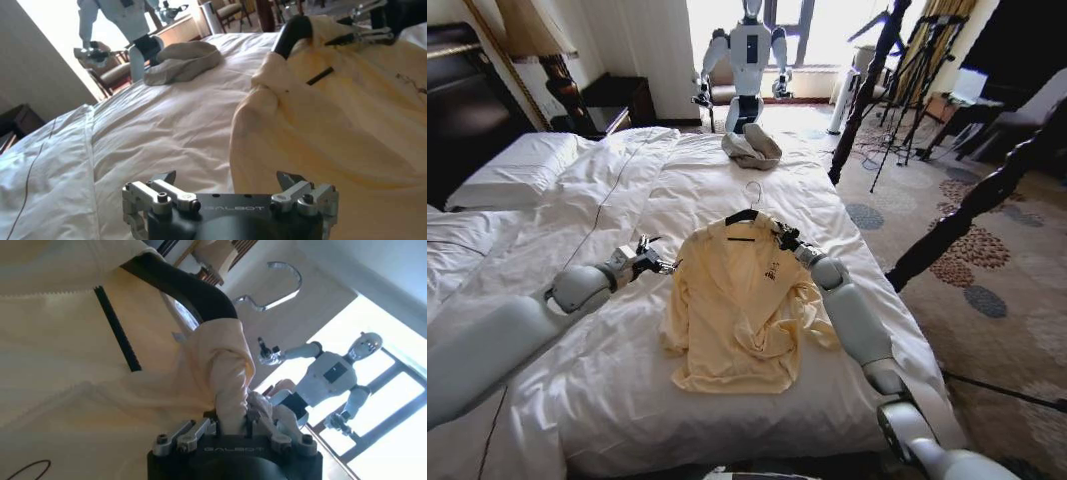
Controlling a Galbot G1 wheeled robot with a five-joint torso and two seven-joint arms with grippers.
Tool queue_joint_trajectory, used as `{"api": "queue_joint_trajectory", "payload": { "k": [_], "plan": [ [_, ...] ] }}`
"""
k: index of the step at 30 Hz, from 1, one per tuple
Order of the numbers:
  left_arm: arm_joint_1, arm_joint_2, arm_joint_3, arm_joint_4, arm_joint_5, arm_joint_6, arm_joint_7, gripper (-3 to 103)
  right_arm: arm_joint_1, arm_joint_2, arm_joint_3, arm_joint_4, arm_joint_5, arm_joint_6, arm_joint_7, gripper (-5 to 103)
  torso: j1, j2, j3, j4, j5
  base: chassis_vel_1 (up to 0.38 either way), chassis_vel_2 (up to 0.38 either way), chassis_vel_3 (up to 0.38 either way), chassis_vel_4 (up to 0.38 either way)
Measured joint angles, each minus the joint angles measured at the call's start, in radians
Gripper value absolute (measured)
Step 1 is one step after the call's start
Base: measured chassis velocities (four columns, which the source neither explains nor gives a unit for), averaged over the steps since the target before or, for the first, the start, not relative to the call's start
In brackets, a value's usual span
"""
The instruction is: Pick up the clothes from the bed and hang them on the clothes hanger.
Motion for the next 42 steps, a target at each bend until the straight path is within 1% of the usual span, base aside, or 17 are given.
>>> {"api": "queue_joint_trajectory", "payload": {
  "k": [1,2,3,4,5,7,9,12,13,16,17,20,25,31,36,40,42],
  "plan": [
    [0.001,-0.005,-0.015,0.0,-0.054,0.016,-0.043,100,-0.001,0.013,0.0,0.021,0.003,-0.003,0.001,19,0.0,0.0,0.0,-0.0002,-0.0001,0.0,0.0,0.0,0.0],
    [0.001,-0.005,-0.015,0.0,-0.054,0.016,-0.043,100,-0.001,0.013,0.0,0.021,0.003,-0.003,0.001,19,0.0,0.0,0.0,-0.0002,-0.0001,0.0,0.0,0.0,0.0],
    [0.001,-0.012,-0.028,0.0,-0.092,0.026,-0.077,100,-0.002,0.022,0.0,0.036,0.004,-0.006,0.003,19,0.0,0.0,0.0,-0.0003,-0.0002,0.0,0.0,0.0,0.0],
    [0.004,-0.032,-0.064,0.003,-0.149,0.04,-0.142,100,-0.005,0.04,0.0,0.067,0.008,-0.014,0.004,19,0.0,0.0,0.0,-0.0004,0.0001,0.0,0.0,0.0,0.0],
    [0.004,-0.032,-0.064,0.003,-0.149,0.04,-0.142,100,-0.005,0.04,0.0,0.067,0.008,-0.014,0.004,19,0.0,0.0,0.0,-0.0004,0.0001,0.0,0.0,0.0,0.0],
    [0.044,-0.076,-0.145,0.006,-0.189,0.055,-0.209,100,-0.013,0.074,0.0,0.128,0.022,-0.032,0.005,19,0.0,0.0,0.0,-0.0005,-0.0003,0.0,0.0,0.0,0.0],
    [0.063,-0.09,-0.174,0.003,-0.197,0.06,-0.223,100,-0.017,0.086,0.0,0.149,0.028,-0.038,0.006,19,0.0,0.0,0.0,-0.0005,-0.0003,0.0,0.0,0.0,0.0],
    [0.203,-0.158,-0.319,-0.037,-0.223,0.079,-0.272,100,-0.019,0.143,0.0,0.232,0.054,-0.045,0.024,19,0.0,0.0,0.0,-0.0004,-0.0005,0.0,0.0,0.0,0.0],
    [0.203,-0.158,-0.319,-0.037,-0.223,0.079,-0.272,100,-0.019,0.143,0.0,0.232,0.054,-0.045,0.024,19,0.0,0.0,0.0,-0.0004,-0.0005,0.0,0.0,0.0,0.0],
    [0.325,-0.2,-0.431,-0.075,-0.221,0.079,-0.279,100,0.001,0.178,0.0,0.279,0.082,-0.047,0.047,19,0.0,0.0,0.0,-0.0001,-0.0003,0.0,0.0,0.0,0.0],
    [0.325,-0.2,-0.431,-0.075,-0.221,0.079,-0.279,100,0.001,0.178,0.0,0.279,0.082,-0.047,0.047,19,0.0,0.0,0.0,-0.0001,-0.0003,0.0,0.0,0.0,0.0],
    [0.472,-0.251,-0.556,-0.114,-0.215,0.078,-0.281,100,0.034,0.217,0.0,0.333,0.12,-0.063,0.063,19,0.0,0.0,0.0,0.0003,-0.0003,0.0,0.0,0.0,0.0],
    [0.558,-0.288,-0.639,-0.139,-0.211,0.077,-0.284,100,0.058,0.256,0.0,0.393,0.172,-0.094,0.076,19,0.0,0.0,0.0,0.0001,-0.0002,0.0,0.0,0.0,0.0],
    [0.695,-0.351,-0.762,-0.175,-0.182,0.061,-0.281,100,0.083,0.368,0.0,0.497,0.276,-0.157,0.11,19,0.0,0.0,0.0,-0.0001,-0.0002,0.0,0.0,0.0,0.0],
    [0.746,-0.396,-0.814,-0.207,-0.16,0.057,-0.274,100,0.087,0.447,0.0,0.54,0.335,-0.178,0.138,19,0.0,0.0,0.0,0.0,-0.0001,0.0,0.0,0.0,0.0],
    [0.828,-0.454,-0.901,-0.261,-0.148,0.053,-0.266,100,0.073,0.568,0.0,0.605,0.413,-0.199,0.197,19,0.0,0.0,0.0,-0.0003,0.0002,0.0,0.0,0.0,0.0],
    [0.841,-0.459,-0.911,-0.267,-0.146,0.051,-0.263,100,0.071,0.579,0.0,0.612,0.42,-0.201,0.204,19,0.0,0.0,0.0,-0.0003,0.0002,0.0,0.0,0.0,0.0]
  ]
}}
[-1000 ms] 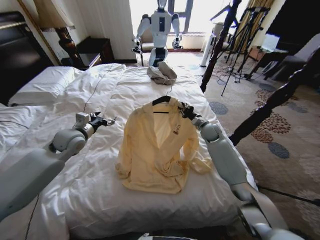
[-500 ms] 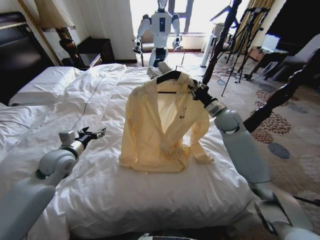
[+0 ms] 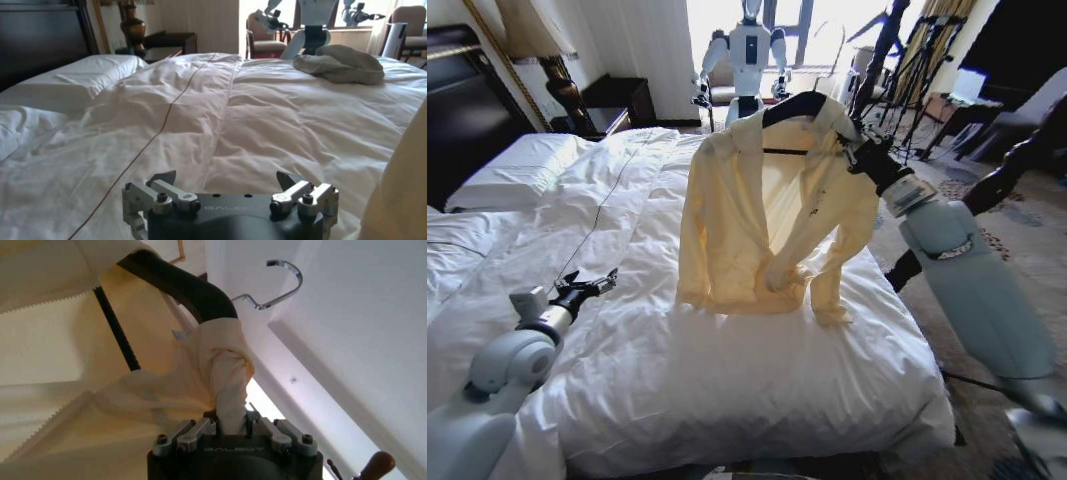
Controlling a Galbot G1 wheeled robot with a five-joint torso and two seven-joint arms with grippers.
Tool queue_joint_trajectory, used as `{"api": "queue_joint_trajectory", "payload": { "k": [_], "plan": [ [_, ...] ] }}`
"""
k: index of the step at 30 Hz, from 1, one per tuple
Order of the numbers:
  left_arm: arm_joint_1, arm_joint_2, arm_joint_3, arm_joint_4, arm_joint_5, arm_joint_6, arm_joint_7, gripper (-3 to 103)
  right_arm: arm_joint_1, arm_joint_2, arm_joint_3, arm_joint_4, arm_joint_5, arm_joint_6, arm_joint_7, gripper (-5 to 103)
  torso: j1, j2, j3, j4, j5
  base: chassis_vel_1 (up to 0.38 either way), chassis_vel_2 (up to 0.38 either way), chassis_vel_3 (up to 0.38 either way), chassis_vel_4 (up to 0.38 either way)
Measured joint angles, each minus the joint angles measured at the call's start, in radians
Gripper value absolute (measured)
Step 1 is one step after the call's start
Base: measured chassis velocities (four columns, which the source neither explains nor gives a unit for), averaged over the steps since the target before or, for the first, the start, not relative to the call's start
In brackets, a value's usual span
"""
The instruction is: Pick up the clothes from the bed and hang them on the clothes hanger.
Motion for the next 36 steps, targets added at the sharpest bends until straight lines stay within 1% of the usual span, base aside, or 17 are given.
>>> {"api": "queue_joint_trajectory", "payload": {
  "k": [3,7,11,12,14,15,17,19,20,22,23,26,27,29,30,34,36],
  "plan": [
    [0.069,-0.038,-0.055,-0.032,0.01,-0.015,0.015,100,-0.032,0.078,0.024,0.059,0.057,-0.028,0.046,19,0.0,0.0,0.0,0.0004,0.0,0.0,0.0,0.0,0.0],
    [0.092,-0.062,-0.067,-0.053,0.015,-0.019,0.019,100,-0.052,0.123,0.057,0.085,0.088,-0.038,0.066,19,0.0,0.0,0.0,0.0003,-0.0003,0.0,0.0,0.0,0.0],
    [0.113,-0.099,-0.069,-0.085,0.03,-0.025,0.031,100,-0.13,0.216,0.184,0.128,0.155,-0.061,0.083,19,0.0,0.0,0.0,0.0002,0.0002,0.0,0.0,0.0,0.0],
    [0.113,-0.099,-0.069,-0.085,0.03,-0.025,0.031,100,-0.13,0.216,0.184,0.128,0.155,-0.061,0.083,19,0.0,0.0,0.0,0.0002,0.0002,0.0,0.0,0.0,0.0],
    [0.117,-0.114,-0.061,-0.094,0.039,-0.031,0.039,100,-0.215,0.274,0.291,0.155,0.201,-0.071,0.086,19,0.0,0.0,0.0,0.0002,0.0002,0.0,0.0,0.0,0.0],
    [0.117,-0.114,-0.061,-0.094,0.039,-0.031,0.039,100,-0.215,0.274,0.291,0.155,0.201,-0.071,0.086,19,0.0,0.0,0.0,0.0002,0.0002,0.0,0.0,0.0,0.0],
    [0.116,-0.128,-0.044,-0.096,0.051,-0.039,0.049,100,-0.354,0.332,0.467,0.183,0.249,-0.077,0.09,19,0.0,0.0,0.0,0.0,-0.0004,0.0,0.0,0.0,0.0],
    [0.115,-0.133,-0.034,-0.096,0.057,-0.043,0.053,100,-0.432,0.352,0.57,0.194,0.268,-0.077,0.094,19,0.0,0.0,0.0,-0.0001,-0.0002,0.0,0.0,0.0,0.0],
    [0.115,-0.133,-0.034,-0.096,0.057,-0.043,0.053,100,-0.432,0.352,0.57,0.194,0.268,-0.077,0.094,19,0.0,0.0,0.0,-0.0001,-0.0002,0.0,0.0,0.0,0.0],
    [0.111,-0.143,-0.01,-0.099,0.068,-0.05,0.06,100,-0.604,0.367,0.777,0.222,0.302,-0.08,0.103,19,0.0,0.0,0.0,0.0,-0.0007,0.0,0.0,0.0,0.0],
    [0.111,-0.143,-0.01,-0.099,0.068,-0.05,0.06,100,-0.604,0.367,0.777,0.222,0.302,-0.08,0.103,19,0.0,0.0,0.0,0.0,-0.0007,0.0,0.0,0.0,0.0],
    [0.112,-0.146,0.011,-0.101,0.082,-0.06,0.069,100,-0.845,0.342,1.019,0.261,0.334,-0.09,0.112,19,0.0,0.0,0.0,0.0002,0.0,0.0,0.0,0.0,0.0],
    [0.112,-0.146,0.011,-0.101,0.082,-0.06,0.069,100,-0.845,0.342,1.019,0.261,0.334,-0.09,0.112,19,0.0,0.0,0.0,0.0002,0.0,0.0,0.0,0.0,0.0],
    [0.115,-0.144,0.015,-0.101,0.084,-0.064,0.074,100,-0.916,0.323,1.111,0.274,0.345,-0.092,0.115,19,0.0,0.0,0.0,0.0002,-0.0002,0.0,0.0,0.0,0.0],
    [0.115,-0.144,0.015,-0.101,0.084,-0.064,0.074,100,-0.916,0.323,1.111,0.274,0.345,-0.092,0.115,19,0.0,0.0,0.0,0.0002,-0.0002,0.0,0.0,0.0,0.0],
    [0.105,-0.139,0.042,-0.099,0.087,-0.07,0.079,100,-1.149,0.248,1.402,0.298,0.379,-0.093,0.116,19,0.0,0.0,0.0,-0.0001,-0.0008,0.0,0.0,0.0,0.0],
    [0.104,-0.139,0.045,-0.099,0.087,-0.071,0.079,100,-1.188,0.229,1.446,0.298,0.384,-0.093,0.115,19,0.0,0.0,0.0,0.0001,-0.0004,0.0,0.0,0.0,0.0]
  ]
}}
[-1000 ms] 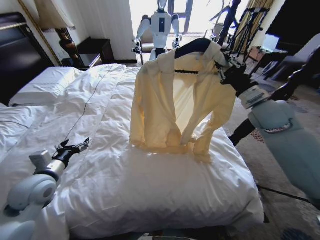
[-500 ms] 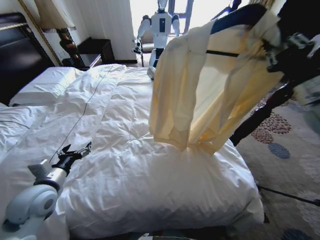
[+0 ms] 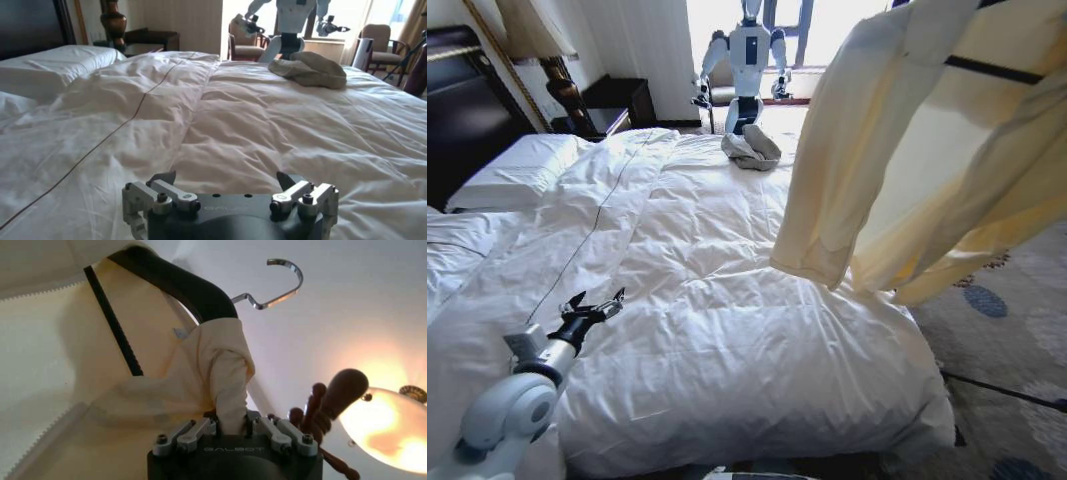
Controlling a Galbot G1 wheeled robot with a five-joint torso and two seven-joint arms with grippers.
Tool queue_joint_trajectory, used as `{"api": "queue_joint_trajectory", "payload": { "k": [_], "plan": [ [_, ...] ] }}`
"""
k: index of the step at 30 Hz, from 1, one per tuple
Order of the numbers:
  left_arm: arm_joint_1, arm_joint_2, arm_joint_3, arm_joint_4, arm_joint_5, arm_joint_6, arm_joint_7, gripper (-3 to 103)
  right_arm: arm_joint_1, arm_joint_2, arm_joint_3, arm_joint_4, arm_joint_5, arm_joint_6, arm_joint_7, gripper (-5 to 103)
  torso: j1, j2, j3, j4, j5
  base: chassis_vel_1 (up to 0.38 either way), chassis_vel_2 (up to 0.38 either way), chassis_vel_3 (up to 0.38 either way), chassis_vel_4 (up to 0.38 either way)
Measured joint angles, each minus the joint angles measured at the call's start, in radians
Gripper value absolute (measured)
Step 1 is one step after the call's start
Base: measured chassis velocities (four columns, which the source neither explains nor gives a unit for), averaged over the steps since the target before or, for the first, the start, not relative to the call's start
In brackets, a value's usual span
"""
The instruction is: Pick up the clothes from the bed and hang them on the clothes hanger.
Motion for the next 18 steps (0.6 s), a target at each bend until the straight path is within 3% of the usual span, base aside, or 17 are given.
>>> {"api": "queue_joint_trajectory", "payload": {
  "k": [7,18],
  "plan": [
    [0.015,-0.015,0.013,-0.011,0.01,-0.012,0.008,100,-0.139,-0.093,0.167,-0.032,0.016,0.029,-0.023,19,0.0,0.0,0.0,0.0,0.0001,0.0,0.0,0.0,0.0],
    [0.038,-0.059,0.039,-0.037,0.04,-0.031,0.016,100,-0.127,-0.069,0.189,-0.14,0.001,0.03,-0.029,19,0.0,0.0,0.0,-0.0001,-0.0003,0.0,0.0,0.0,0.0]
  ]
}}
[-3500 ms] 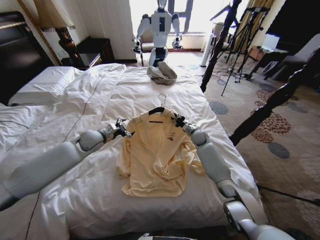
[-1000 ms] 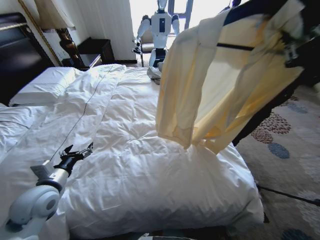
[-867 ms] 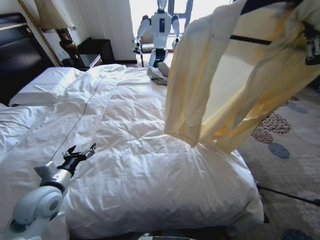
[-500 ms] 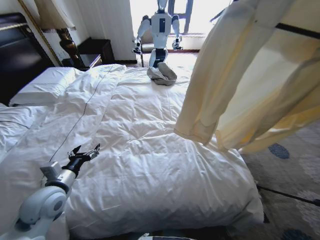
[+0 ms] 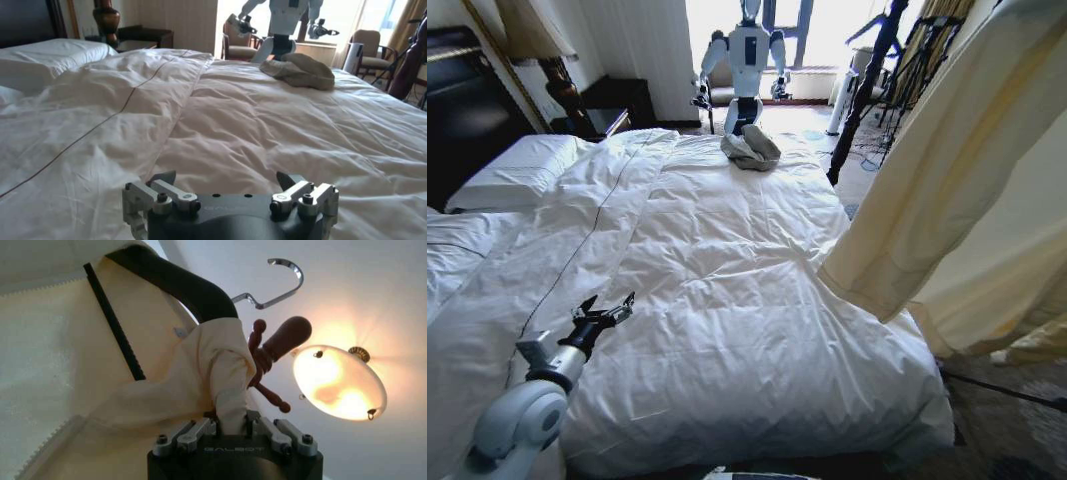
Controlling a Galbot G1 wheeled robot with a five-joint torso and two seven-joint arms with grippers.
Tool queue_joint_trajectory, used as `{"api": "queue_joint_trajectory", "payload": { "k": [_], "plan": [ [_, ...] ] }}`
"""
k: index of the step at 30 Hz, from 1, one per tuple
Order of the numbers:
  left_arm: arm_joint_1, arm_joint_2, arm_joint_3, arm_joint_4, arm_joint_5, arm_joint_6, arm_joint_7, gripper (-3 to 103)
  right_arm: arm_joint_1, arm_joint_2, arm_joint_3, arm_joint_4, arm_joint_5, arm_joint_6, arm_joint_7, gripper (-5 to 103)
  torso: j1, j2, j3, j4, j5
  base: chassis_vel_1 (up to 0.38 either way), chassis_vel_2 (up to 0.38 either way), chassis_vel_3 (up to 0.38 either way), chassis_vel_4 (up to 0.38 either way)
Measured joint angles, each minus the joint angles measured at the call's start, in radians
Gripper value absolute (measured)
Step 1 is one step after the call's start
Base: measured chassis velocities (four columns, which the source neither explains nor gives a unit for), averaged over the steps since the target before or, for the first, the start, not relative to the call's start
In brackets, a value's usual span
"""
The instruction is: Pick up the clothes from the bed and hang them on the clothes hanger.
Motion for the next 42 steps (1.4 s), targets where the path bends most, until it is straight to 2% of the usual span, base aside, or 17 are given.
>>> {"api": "queue_joint_trajectory", "payload": {
  "k": [5,10,13,18,20,21,22,25,26,28,31,34,42],
  "plan": [
    [0.012,-0.014,0.006,-0.003,0.015,-0.007,0.005,100,0.06,0.023,-0.076,-0.05,-0.03,0.001,0.006,19,0.0,0.0,0.0,0.0002,0.0005,0.0,0.0,0.0,0.0],
    [0.018,-0.021,0.011,-0.001,0.03,-0.014,0.007,100,0.204,0.059,-0.238,-0.146,-0.084,0.01,0.029,19,0.0,0.0,0.0,0.0004,0.0004,0.0,0.0,0.0,0.0],
    [0.02,-0.024,0.011,0.0,0.033,-0.014,0.007,100,0.281,0.071,-0.3,-0.197,-0.105,0.011,0.037,19,0.0,0.0,0.0,0.0004,0.0004,0.0,0.0,0.0,0.0],
    [0.022,-0.029,0.013,0.006,0.036,-0.014,0.007,100,0.392,0.115,-0.394,-0.295,-0.13,0.012,0.037,19,0.0,0.0,0.0,-0.0001,0.0001,0.0,0.0,0.0,0.0],
    [0.022,-0.029,0.013,0.006,0.036,-0.014,0.007,100,0.396,0.117,-0.399,-0.298,-0.131,0.011,0.037,19,0.0,0.0,0.0,-0.0001,0.0001,0.0,0.0,0.0,0.0],
    [0.019,-0.03,0.016,0.011,0.037,-0.014,0.007,100,0.445,0.139,-0.462,-0.331,-0.133,0.003,0.037,19,0.0,0.0,0.0,0.0001,0.0001,0.0,0.0,0.0,0.0],
    [0.019,-0.03,0.016,0.011,0.037,-0.014,0.007,100,0.445,0.139,-0.462,-0.331,-0.133,0.003,0.037,19,0.0,0.0,0.0,0.0001,0.0001,0.0,0.0,0.0,0.0],
    [0.017,-0.035,0.023,0.017,0.041,-0.013,0.006,100,0.533,0.155,-0.576,-0.362,-0.134,-0.018,0.043,19,0.0,0.0,0.0,0.0002,0.0007,0.0,0.0,0.0,0.0],
    [0.017,-0.035,0.023,0.017,0.041,-0.013,0.006,100,0.533,0.155,-0.576,-0.362,-0.134,-0.018,0.043,19,0.0,0.0,0.0,0.0002,0.0007,0.0,0.0,0.0,0.0],
    [0.017,-0.043,0.031,0.02,0.049,-0.013,0.006,100,0.63,0.162,-0.675,-0.385,-0.139,-0.03,0.05,19,0.0,0.0,0.0,0.0002,0.0003,0.0,0.0,0.0,0.0],
    [0.018,-0.047,0.033,0.023,0.052,-0.013,0.006,100,0.686,0.167,-0.724,-0.402,-0.143,-0.033,0.052,19,0.0,0.0,0.0,0.0003,0.0005,0.0,0.0,0.0,0.0],
    [0.019,-0.055,0.035,0.031,0.058,-0.015,0.006,100,0.798,0.187,-0.82,-0.447,-0.152,-0.034,0.054,19,0.0,0.0,0.0,0.0004,-0.0003,0.0,0.0,0.0,0.0],
    [0.017,-0.07,0.049,0.041,0.069,-0.023,0.007,100,0.846,0.195,-0.907,-0.484,-0.161,-0.038,0.031,19,0.0,0.0,0.0,0.0,0.0006,0.0,0.0,0.0,0.0]
  ]
}}
